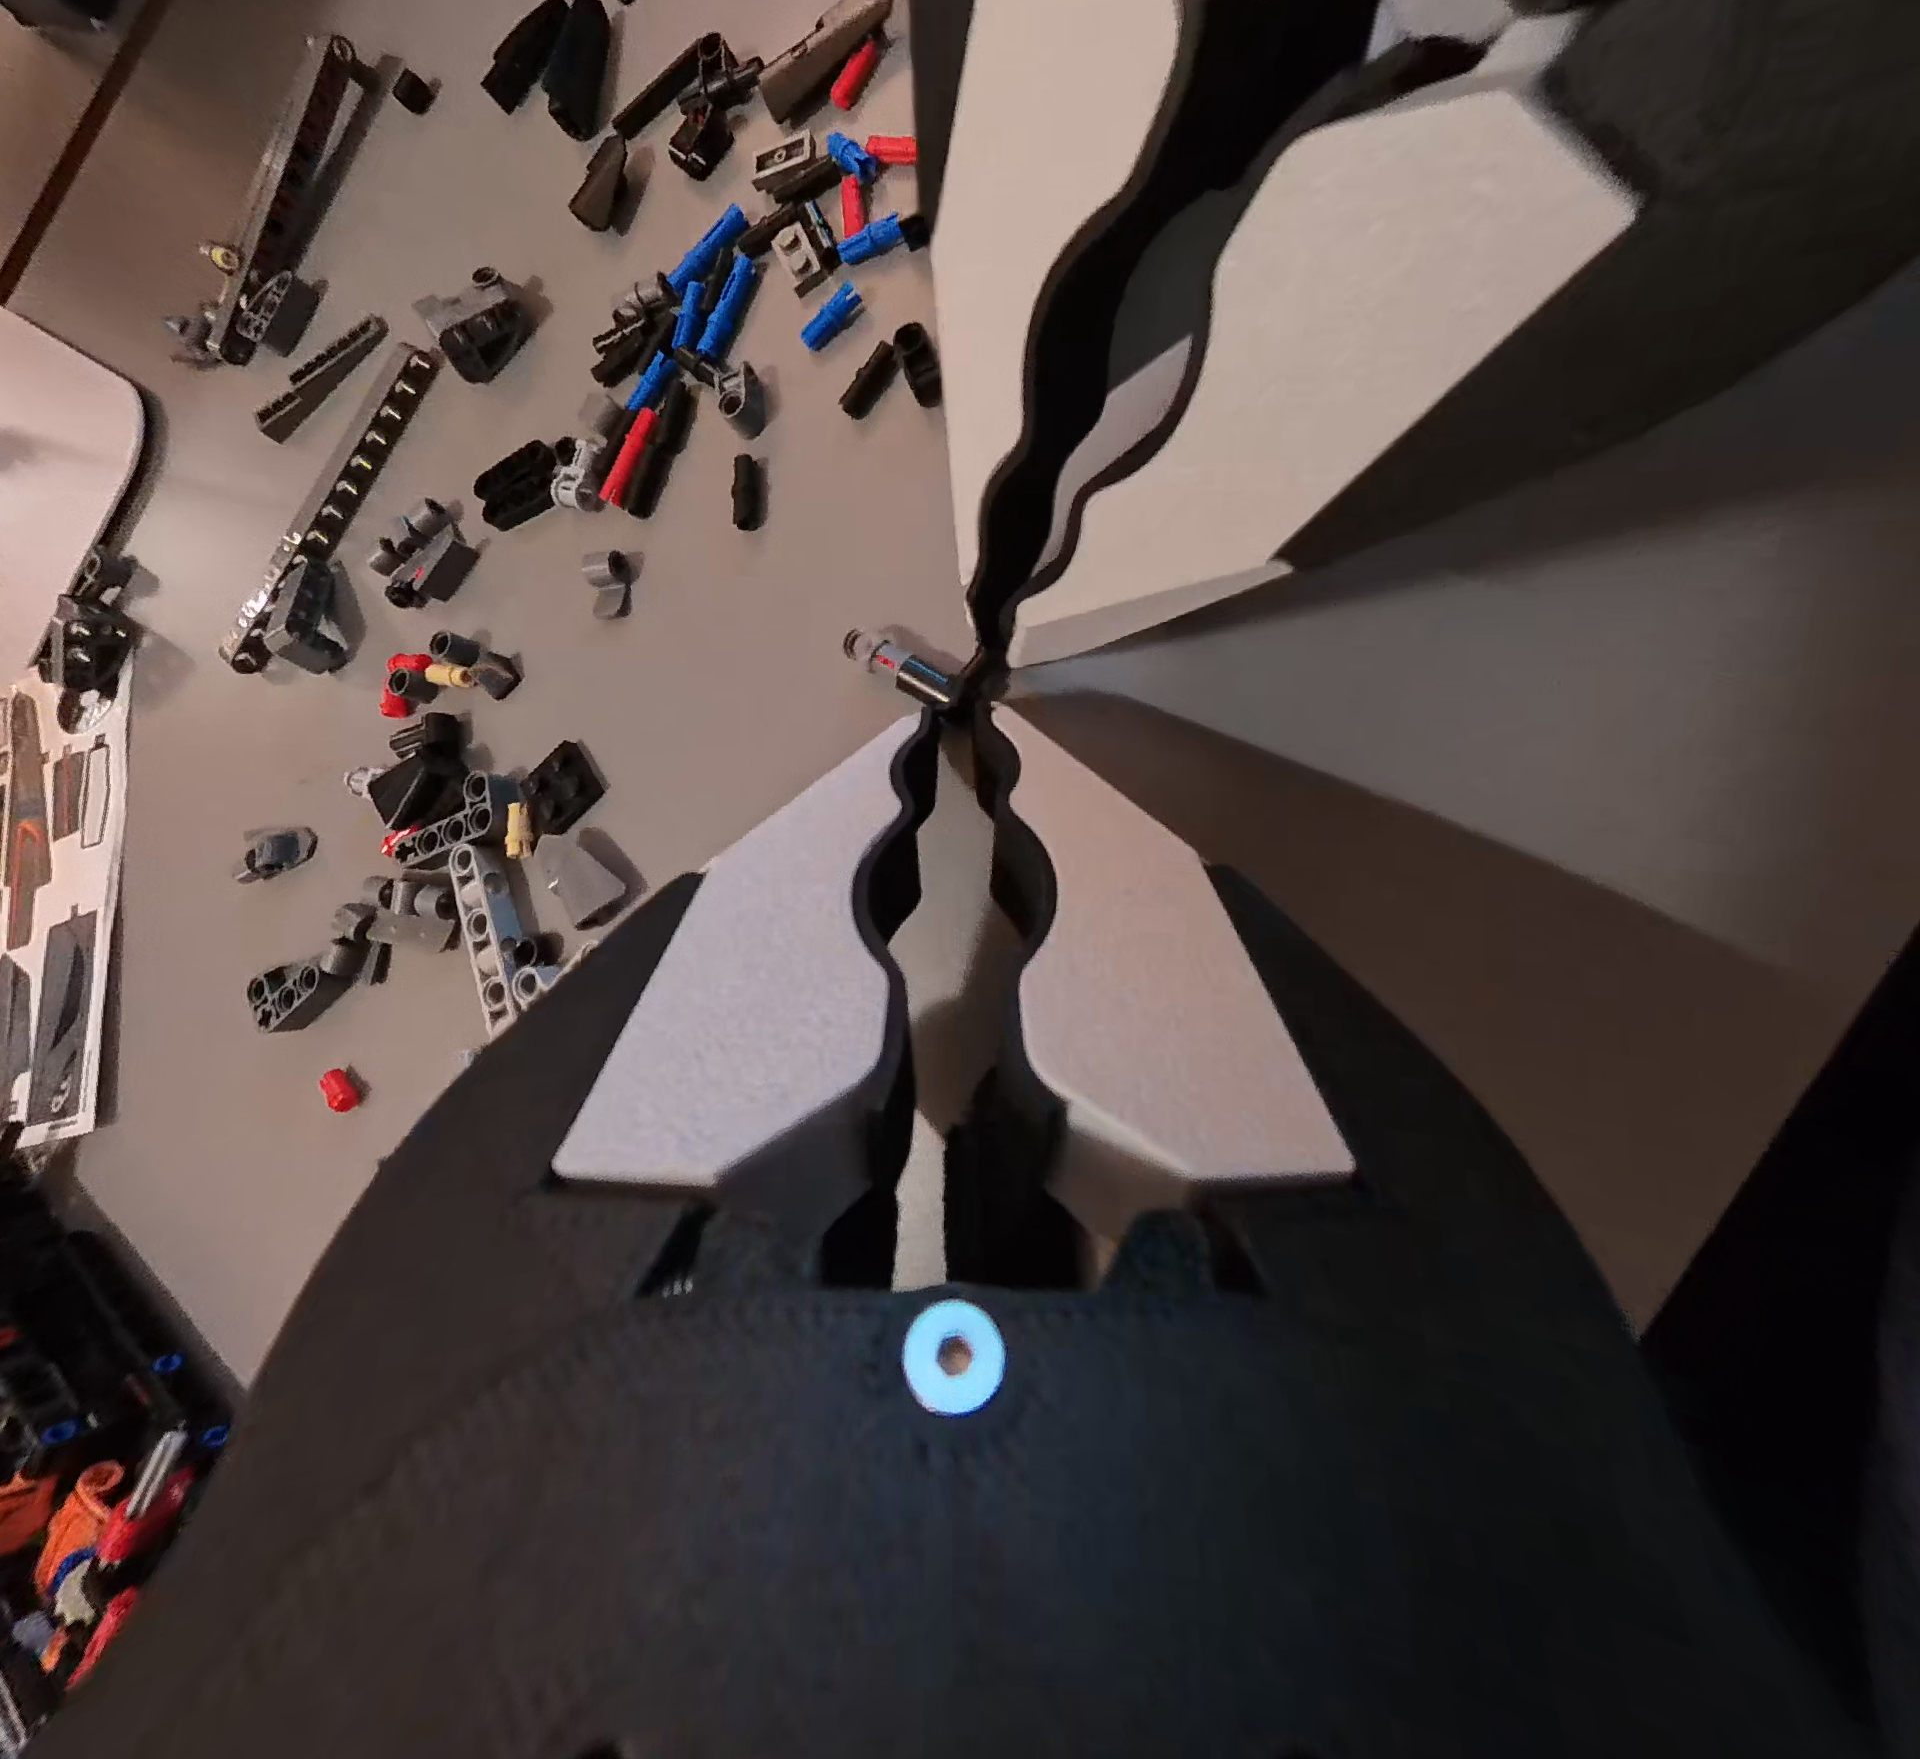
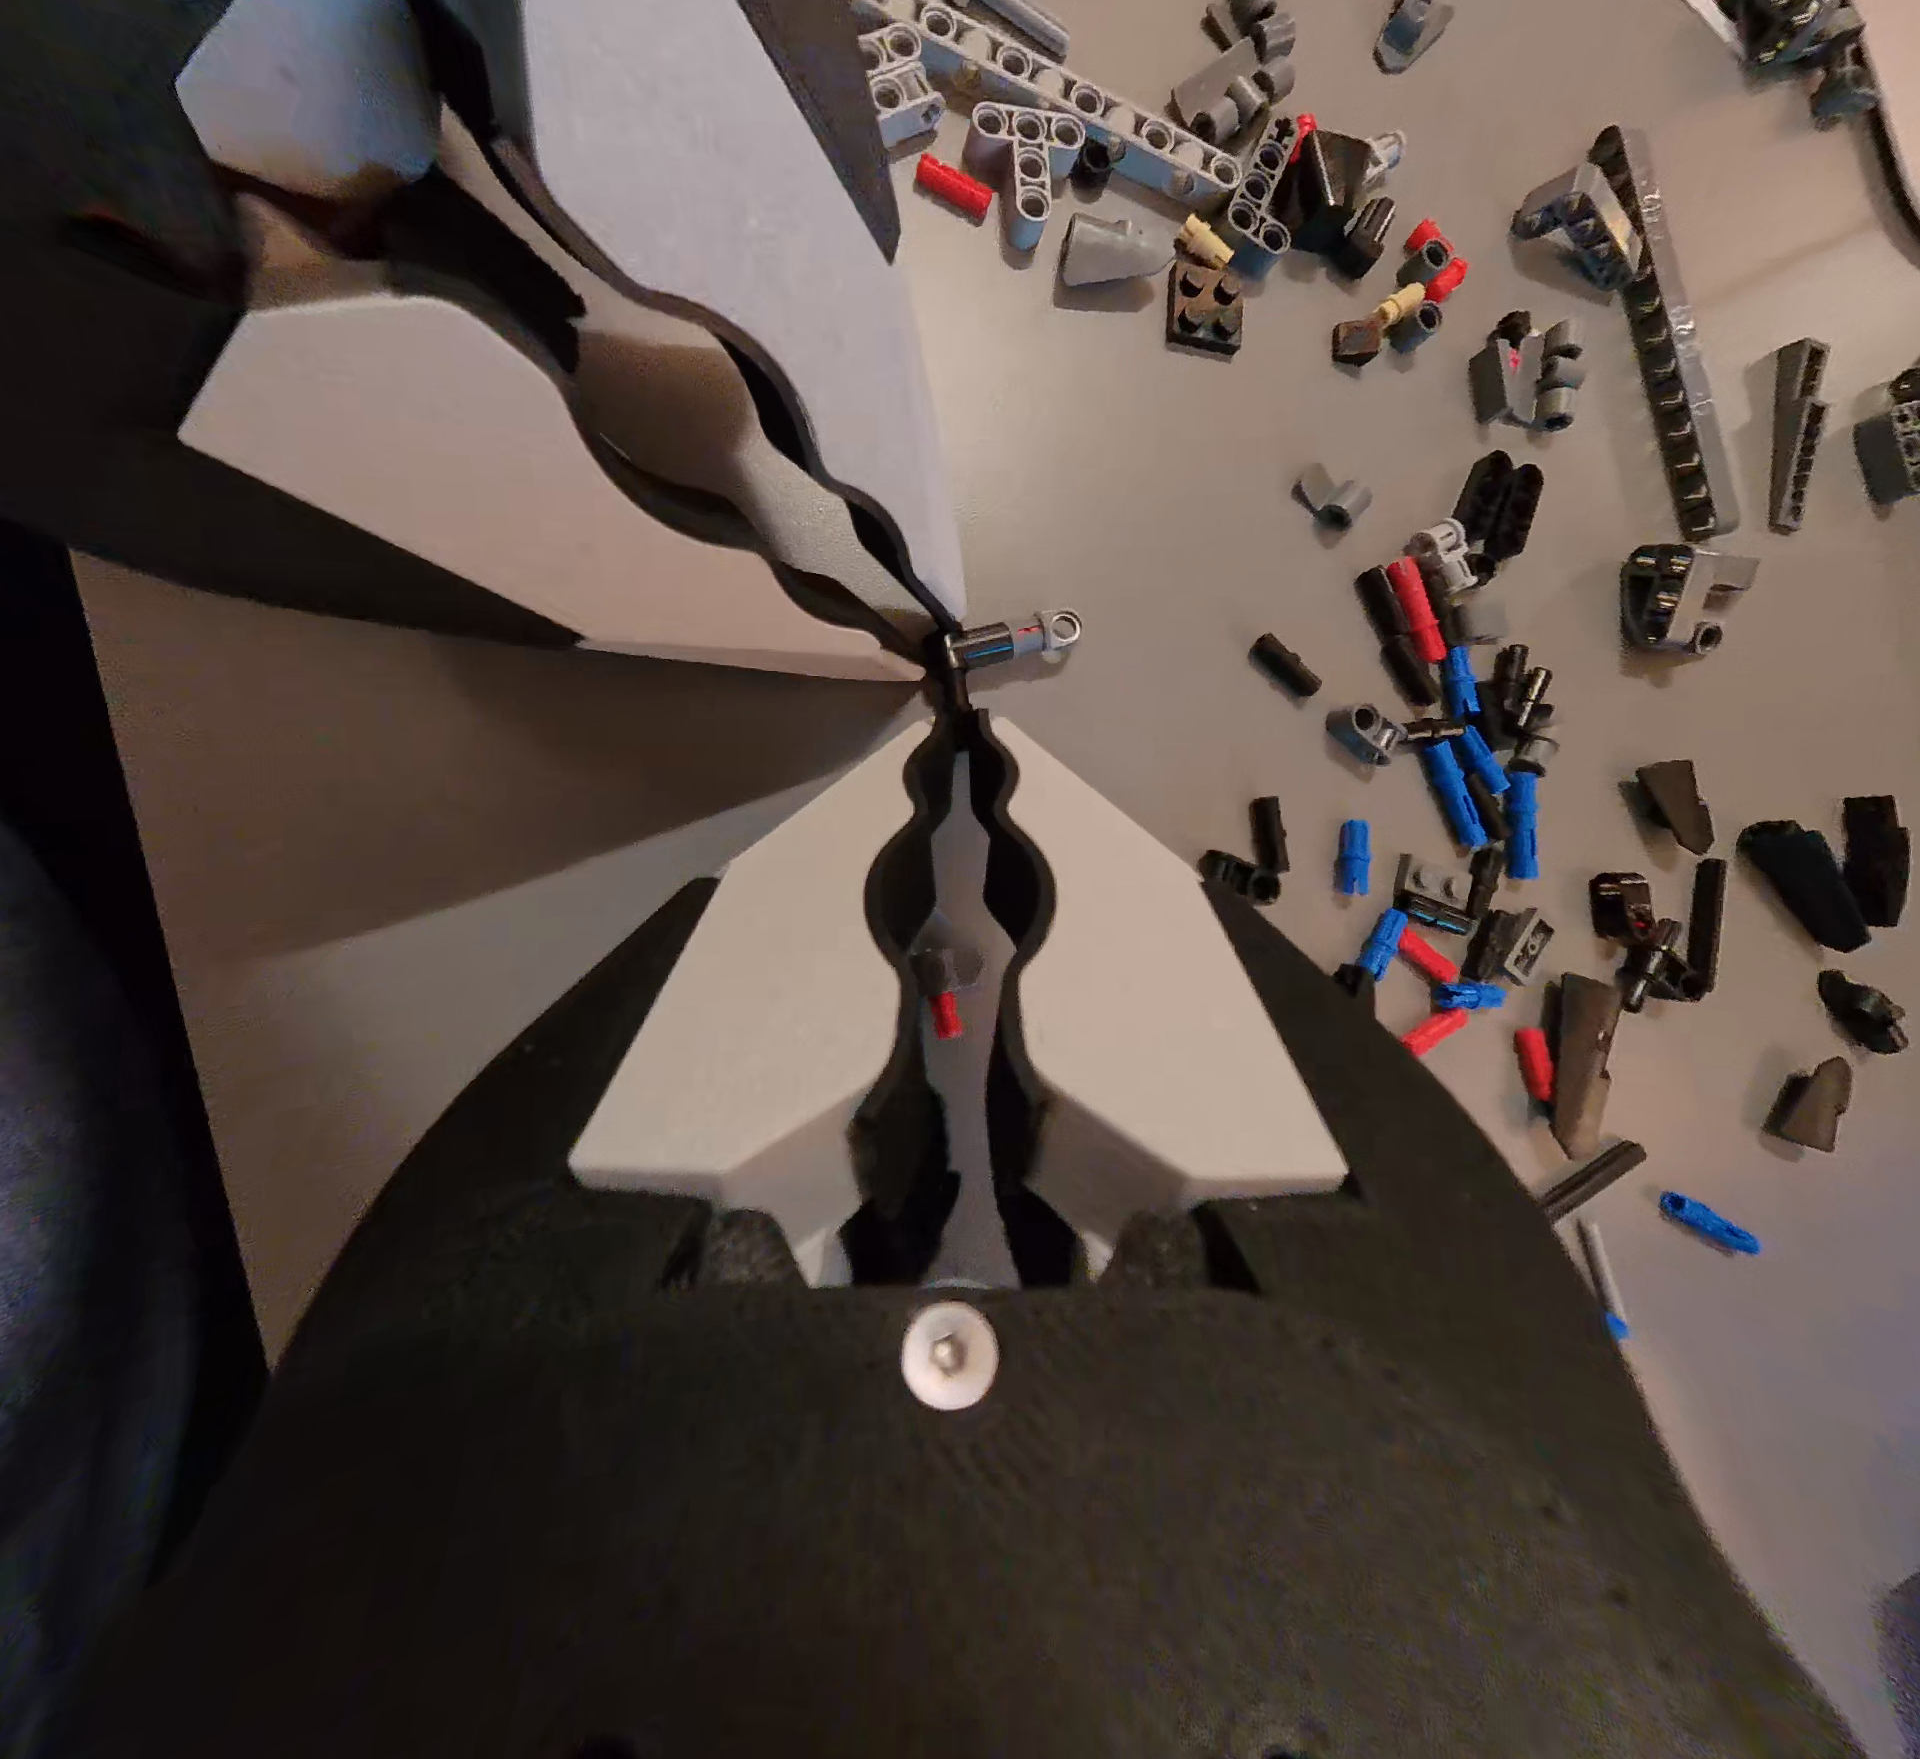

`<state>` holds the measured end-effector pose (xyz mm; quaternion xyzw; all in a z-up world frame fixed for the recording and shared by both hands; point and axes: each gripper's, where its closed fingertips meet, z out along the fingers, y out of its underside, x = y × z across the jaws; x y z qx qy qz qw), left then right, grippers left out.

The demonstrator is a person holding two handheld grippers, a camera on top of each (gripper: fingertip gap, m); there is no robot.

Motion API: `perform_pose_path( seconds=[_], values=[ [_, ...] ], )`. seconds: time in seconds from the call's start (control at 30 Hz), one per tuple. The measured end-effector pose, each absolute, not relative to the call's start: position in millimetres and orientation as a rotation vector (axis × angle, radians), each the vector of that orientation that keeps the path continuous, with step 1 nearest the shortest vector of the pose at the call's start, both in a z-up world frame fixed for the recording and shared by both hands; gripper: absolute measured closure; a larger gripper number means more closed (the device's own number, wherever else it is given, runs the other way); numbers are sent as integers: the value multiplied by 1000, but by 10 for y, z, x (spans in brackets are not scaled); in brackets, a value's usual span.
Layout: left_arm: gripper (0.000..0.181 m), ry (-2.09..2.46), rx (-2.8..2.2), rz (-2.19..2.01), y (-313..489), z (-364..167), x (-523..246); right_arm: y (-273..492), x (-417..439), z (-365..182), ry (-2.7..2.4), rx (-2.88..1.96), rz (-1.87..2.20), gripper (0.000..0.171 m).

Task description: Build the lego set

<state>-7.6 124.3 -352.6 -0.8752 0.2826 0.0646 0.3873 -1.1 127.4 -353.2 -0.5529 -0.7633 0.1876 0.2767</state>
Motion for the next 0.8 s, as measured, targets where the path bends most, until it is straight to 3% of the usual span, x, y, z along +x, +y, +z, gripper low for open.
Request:
perform_pose_path(
  seconds=[0.8],
  values=[
    [180, 730, -2170, 272, 1283, -3529, -89, 1320, -22, -3530, -2068, -1522, 541, 171]
  ],
)
